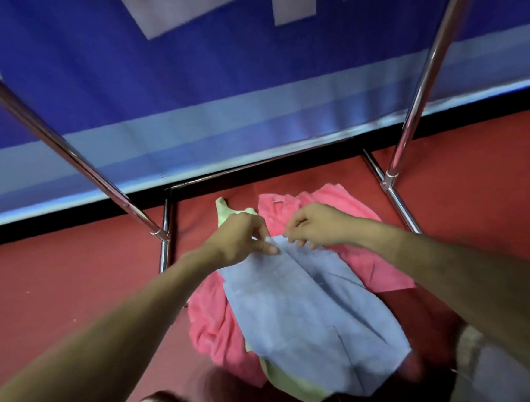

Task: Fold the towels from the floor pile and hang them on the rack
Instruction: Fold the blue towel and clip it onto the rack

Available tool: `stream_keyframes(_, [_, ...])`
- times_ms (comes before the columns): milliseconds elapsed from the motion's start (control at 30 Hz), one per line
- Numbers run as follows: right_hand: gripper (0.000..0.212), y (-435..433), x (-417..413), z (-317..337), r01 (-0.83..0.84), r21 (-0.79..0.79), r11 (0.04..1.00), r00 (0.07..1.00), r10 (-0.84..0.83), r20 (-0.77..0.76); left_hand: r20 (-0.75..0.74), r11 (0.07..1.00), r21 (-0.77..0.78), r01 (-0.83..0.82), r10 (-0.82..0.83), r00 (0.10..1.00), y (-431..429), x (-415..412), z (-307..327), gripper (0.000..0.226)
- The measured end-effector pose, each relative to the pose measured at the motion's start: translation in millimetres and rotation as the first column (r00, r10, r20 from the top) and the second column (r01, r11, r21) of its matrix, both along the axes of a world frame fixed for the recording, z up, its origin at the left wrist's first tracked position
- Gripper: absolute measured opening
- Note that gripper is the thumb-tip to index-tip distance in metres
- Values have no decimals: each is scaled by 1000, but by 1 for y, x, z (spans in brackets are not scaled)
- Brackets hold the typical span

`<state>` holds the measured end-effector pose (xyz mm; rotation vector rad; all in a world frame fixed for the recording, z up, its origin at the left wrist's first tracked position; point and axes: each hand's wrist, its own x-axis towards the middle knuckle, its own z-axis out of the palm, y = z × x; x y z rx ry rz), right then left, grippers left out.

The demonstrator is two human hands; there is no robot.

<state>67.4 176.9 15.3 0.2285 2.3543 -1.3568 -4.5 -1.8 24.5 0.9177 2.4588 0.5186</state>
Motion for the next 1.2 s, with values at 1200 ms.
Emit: stream_keyframes(1200, [21, -29, 103, 238, -63, 98, 993, 770, 111, -628, -144, 853, 517, -72, 169, 975, -32, 137, 225, 54])
